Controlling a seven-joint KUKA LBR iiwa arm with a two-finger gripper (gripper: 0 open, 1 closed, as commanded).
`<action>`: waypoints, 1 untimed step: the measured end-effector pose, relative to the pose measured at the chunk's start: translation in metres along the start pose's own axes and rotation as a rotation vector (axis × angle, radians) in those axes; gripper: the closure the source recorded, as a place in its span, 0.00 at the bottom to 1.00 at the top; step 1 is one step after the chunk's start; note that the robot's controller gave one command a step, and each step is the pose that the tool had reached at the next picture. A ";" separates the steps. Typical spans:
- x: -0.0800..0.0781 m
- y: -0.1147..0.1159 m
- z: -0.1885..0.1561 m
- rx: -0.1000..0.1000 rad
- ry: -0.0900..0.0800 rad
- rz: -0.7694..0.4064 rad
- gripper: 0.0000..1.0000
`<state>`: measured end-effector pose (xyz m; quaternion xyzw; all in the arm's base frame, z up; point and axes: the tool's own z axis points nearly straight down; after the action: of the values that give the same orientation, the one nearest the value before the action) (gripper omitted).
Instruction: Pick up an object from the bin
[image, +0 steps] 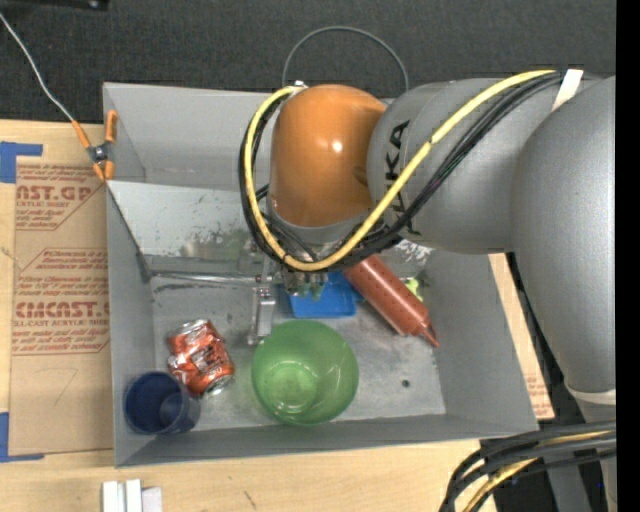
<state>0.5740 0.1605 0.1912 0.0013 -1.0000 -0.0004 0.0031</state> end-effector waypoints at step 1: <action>-0.002 -0.001 -0.005 -0.001 -0.008 0.002 0.00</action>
Offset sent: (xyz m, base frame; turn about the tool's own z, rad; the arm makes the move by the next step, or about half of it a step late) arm -0.0232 0.0479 -0.1212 -0.4460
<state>0.5758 0.1595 0.1963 0.0000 -1.0000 -0.0011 -0.0009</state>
